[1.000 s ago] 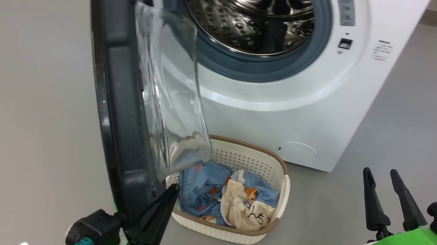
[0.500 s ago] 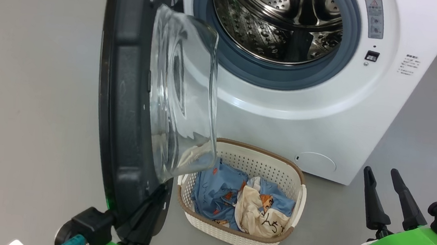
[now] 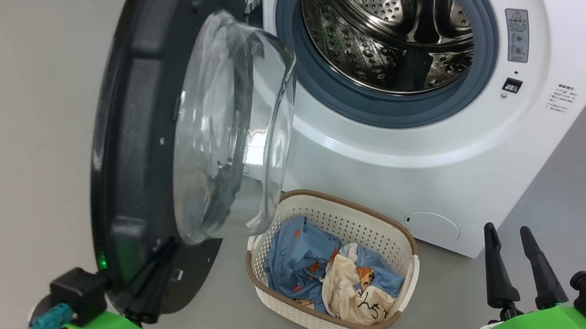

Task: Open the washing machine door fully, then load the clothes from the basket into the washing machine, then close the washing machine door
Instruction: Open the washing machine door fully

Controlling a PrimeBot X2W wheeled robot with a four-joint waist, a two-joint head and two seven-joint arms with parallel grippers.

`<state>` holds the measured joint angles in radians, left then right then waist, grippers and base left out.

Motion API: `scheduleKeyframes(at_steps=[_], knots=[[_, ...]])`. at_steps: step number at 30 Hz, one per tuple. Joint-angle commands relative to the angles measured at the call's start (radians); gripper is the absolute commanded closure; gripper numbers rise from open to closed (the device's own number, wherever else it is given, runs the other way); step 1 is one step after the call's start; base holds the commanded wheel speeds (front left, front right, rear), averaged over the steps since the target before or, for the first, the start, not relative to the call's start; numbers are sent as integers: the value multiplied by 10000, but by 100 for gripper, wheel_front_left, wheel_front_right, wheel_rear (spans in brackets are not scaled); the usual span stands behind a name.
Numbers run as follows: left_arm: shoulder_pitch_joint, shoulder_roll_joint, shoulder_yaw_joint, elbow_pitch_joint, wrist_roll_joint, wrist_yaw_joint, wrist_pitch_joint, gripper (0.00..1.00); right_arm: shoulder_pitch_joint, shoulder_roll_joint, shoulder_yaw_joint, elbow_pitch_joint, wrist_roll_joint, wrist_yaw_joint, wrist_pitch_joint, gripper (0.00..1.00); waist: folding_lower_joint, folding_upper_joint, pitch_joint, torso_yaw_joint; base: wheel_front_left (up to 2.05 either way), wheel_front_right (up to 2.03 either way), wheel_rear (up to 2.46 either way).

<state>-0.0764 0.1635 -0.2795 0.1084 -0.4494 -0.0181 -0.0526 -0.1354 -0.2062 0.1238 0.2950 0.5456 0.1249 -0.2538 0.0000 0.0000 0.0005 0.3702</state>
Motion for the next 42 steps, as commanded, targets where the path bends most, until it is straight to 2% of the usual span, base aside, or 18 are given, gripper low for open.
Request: scheduleKeyframes(at_steps=[1, 10, 19, 25, 28, 42], knots=[[-271, 270, 568, -318, -53, 148, -19, 100, -199, -110, 166, -277, -27, 58, -80, 0, 0, 0, 7, 11, 0, 0, 0], [-349, 648, 1135, -263, -275, 359, -46, 100, -205, -138, 239, -259, -23, 58, -80, 0, 0, 0, 90, 134, 0, 0, 0], [-874, 1268, 1604, 169, -483, 288, 189, 100, -280, -184, 306, -244, -24, 58, -80, 0, 0, 0, 267, 435, 0, 0, 0], [-1299, 1537, 1875, 780, -709, 202, 302, 100, -364, -169, 367, -235, -24, 58, -80, 0, 0, 0, 442, 596, 0, 0, 0], [-1818, 1782, 2105, 1566, -881, 87, 270, 100, -462, -191, 405, -243, -43, 58, -80, 0, 0, 0, 650, 716, 0, 0, 0], [-3479, 2295, 2234, 3502, -1059, -338, 176, 100, -721, -284, 424, -272, -129, 58, -80, 0, 0, 0, 1231, 1055, 0, 0, 0]])
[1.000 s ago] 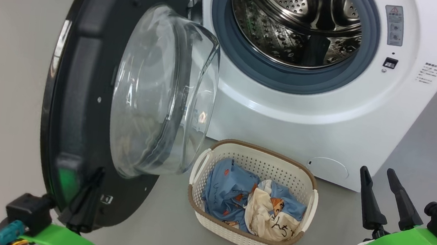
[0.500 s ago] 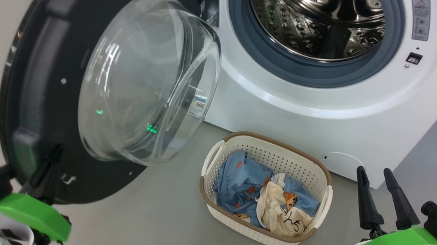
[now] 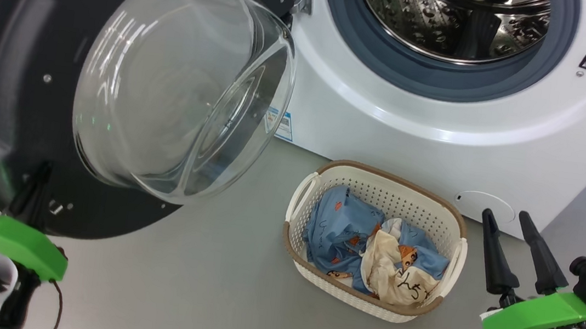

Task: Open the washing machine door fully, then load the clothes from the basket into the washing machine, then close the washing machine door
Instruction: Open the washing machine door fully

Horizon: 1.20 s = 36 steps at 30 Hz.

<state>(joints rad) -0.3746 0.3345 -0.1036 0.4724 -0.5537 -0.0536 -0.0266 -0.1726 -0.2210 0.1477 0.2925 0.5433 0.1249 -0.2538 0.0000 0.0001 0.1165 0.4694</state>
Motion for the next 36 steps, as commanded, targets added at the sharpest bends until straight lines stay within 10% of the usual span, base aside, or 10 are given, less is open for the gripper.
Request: scheduleKeyframes(at_steps=[1, 36], knots=[[-641, 611, 459, 16, -15, -15, -87, 100, -378, -142, 183, -242, -107, 58, -80, 0, 0, -1, 123, 90, 0, 0, 0], [-5519, 998, -400, 5654, 277, -636, -978, 100, -1332, -269, 275, -118, -81, 58, -80, 0, 0, -1, 1253, 623, 0, 0, 0]])
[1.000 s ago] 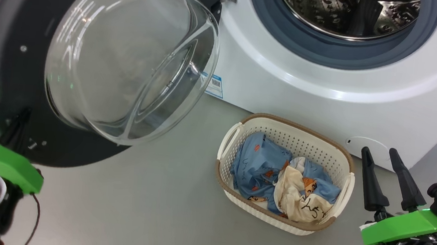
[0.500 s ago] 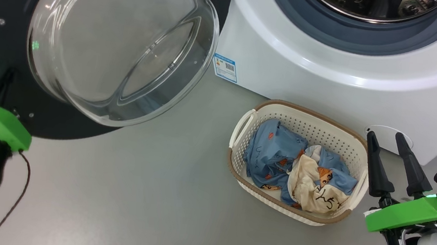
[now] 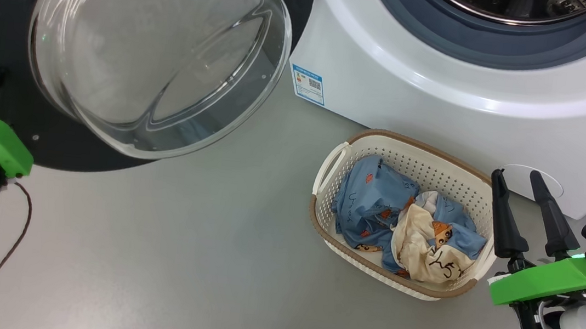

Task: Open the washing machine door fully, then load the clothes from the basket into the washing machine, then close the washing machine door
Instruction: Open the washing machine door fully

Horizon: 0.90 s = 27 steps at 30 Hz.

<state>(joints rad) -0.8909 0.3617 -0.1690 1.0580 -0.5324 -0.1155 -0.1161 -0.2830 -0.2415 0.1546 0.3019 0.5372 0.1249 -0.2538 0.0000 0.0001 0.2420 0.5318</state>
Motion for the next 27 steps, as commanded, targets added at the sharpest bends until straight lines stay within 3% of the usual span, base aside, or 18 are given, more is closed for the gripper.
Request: scheduleKeyframes(at_steps=[1, 16, 27], knots=[[-405, 726, 222, -95, 63, -29, -122, 100, -223, -61, 205, -209, -12, 58, -80, 0, 0, -1, -5, -16, 0, 0, 0], [-377, 657, -245, 706, -157, -140, -709, 100, -23, -2, 174, -193, 80, 58, -80, 0, 0, -1, -310, -215, 0, 0, 0], [816, 530, -678, -310, -714, -149, -1221, 100, 383, 56, 149, -197, 106, 58, -80, 0, 0, -1, -821, -361, 0, 0, 0]])
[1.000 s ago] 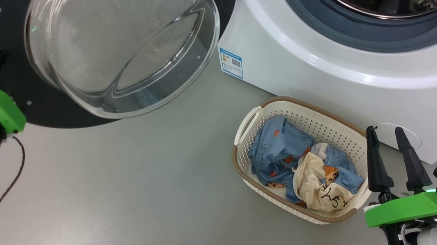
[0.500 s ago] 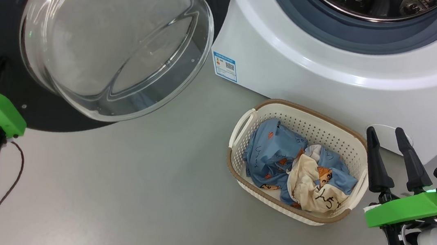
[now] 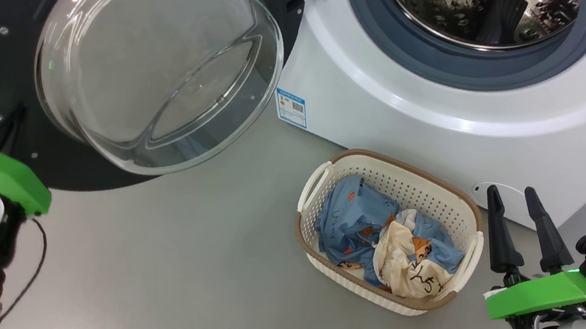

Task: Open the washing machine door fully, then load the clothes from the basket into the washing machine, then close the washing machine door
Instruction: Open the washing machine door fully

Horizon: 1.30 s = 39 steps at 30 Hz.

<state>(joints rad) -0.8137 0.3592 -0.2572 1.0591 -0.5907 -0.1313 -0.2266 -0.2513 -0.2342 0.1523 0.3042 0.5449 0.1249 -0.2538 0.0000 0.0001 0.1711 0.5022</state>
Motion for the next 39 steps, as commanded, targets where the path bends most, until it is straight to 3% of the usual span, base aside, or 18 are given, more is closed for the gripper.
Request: scheduleKeyframes(at_steps=[1, 3, 4, 5, 11, 24, 39], knots=[[187, 565, 173, -482, -184, 8, -150, 100, 93, -20, 181, -224, 23, 58, -80, 0, 0, -1, -148, -91, 0, 0, 0], [472, 595, 146, -770, -257, 7, -208, 56, 140, -29, 201, -233, 12, 58, -80, 0, 0, -1, -245, -162, 0, 0, 0], [611, 589, 132, -934, -286, 7, -232, 7, 171, -38, 205, -232, 8, 58, -80, 0, 0, -1, -295, -196, 0, 0, 0], [749, 571, 119, -1104, -314, 7, -251, 0, 202, -52, 214, -227, 11, 58, -80, 0, 0, -1, -347, -233, 0, 0, 0], [1631, 419, 253, -2419, -421, 85, -326, 0, 362, -123, 315, -243, -43, 58, -80, 0, 0, -1, -664, -603, 0, 0, 0], [3916, 1, 353, -5819, -217, 942, -325, 0, 566, -176, 539, -457, -226, 58, -80, 0, 0, -1, -1189, -1970, 0, 0, 0], [5111, -206, 169, -7310, -166, 1641, -256, 0, 524, -292, 700, -575, -348, 58, -80, 0, 0, -1, -1361, -3731, 0, 0, 0]])
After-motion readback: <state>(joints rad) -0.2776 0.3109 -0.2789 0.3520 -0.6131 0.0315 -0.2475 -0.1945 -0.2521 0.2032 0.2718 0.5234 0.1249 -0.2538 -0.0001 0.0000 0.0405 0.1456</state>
